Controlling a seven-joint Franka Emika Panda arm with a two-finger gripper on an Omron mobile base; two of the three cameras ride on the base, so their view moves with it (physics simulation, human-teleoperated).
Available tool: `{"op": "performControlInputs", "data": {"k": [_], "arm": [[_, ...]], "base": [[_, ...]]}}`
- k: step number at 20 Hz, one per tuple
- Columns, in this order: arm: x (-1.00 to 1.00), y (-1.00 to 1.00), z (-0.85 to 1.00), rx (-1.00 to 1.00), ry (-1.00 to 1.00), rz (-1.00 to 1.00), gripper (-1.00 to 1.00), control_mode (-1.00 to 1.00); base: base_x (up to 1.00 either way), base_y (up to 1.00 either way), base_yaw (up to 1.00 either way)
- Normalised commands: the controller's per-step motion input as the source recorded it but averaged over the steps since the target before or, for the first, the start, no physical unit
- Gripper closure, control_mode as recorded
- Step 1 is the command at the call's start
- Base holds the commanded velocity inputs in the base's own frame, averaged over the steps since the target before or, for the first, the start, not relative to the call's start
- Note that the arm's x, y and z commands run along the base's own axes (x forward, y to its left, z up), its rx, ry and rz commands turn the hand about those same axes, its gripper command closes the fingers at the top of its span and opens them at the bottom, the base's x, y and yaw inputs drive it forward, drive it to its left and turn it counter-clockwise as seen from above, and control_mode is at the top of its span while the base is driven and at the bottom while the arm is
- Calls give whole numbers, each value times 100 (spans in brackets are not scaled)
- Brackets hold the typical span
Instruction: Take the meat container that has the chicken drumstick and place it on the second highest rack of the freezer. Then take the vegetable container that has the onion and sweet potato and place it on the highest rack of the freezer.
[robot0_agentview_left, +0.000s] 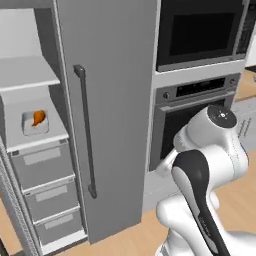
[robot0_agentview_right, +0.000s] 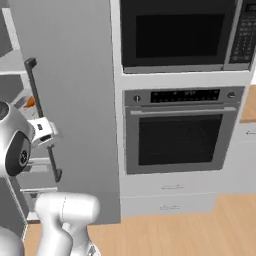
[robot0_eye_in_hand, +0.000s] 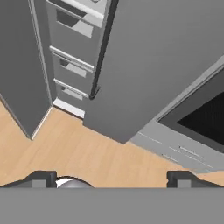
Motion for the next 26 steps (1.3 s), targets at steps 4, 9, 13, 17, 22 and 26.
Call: {"op": "performControlInputs", "data": {"k": [4,9,13,17,22,26], "arm": [[0,0,0,0,0,0,-100,100],[0,0,0,0,0,0,-100,100],[0,0,0,0,0,0,-100,100],[0,0,0,0,0,0,-100,100],[0,0,0,0,0,0,-100,100],[0,0,0,0,0,0,-100,100]], "base": [[83,-74,-45],[100,-91,-4],[88,-89,0],[62,-100,0],[61,-100,0],[70,-100,2]]}}
